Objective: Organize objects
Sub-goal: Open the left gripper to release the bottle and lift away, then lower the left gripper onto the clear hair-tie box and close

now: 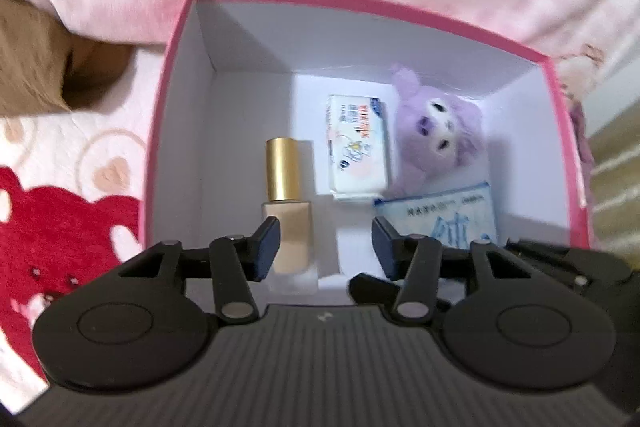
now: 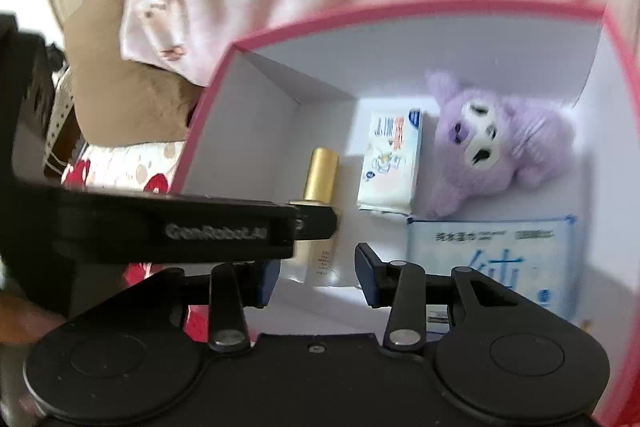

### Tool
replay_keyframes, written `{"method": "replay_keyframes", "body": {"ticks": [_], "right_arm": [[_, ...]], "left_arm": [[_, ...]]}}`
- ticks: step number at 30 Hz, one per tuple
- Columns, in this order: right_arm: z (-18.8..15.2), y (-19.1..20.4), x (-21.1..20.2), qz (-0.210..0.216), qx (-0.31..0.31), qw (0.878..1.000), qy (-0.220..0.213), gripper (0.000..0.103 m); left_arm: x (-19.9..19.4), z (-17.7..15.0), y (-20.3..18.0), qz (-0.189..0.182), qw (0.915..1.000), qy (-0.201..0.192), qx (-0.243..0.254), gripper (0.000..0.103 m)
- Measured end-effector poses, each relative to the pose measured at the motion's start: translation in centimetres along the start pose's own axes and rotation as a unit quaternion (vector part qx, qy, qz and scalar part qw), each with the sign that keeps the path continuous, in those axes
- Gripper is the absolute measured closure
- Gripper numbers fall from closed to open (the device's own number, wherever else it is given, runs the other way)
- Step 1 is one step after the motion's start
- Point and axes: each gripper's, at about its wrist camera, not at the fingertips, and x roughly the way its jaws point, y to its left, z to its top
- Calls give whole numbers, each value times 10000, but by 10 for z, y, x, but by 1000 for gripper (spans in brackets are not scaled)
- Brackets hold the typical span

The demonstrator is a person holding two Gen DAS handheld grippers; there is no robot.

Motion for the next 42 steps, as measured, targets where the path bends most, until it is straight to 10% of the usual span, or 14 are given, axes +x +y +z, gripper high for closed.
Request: {"method": "replay_keyframes", "body": {"ticks": [25,36,42], "right_arm": [[-79,99,-158,-651,-1508,9834,-767,49],[-116,113,-167,-727,-1729,9793,-762,40],[-128,116,-144,-794,-1778,9797,-482,16]], "left_arm": [[-179,-78,-7,62,9948,-358,948,35],[-191,-118,6,-93,9927,-647,1012,24],[-166,-131,15,-43,9927,-608,1037,20]]}}
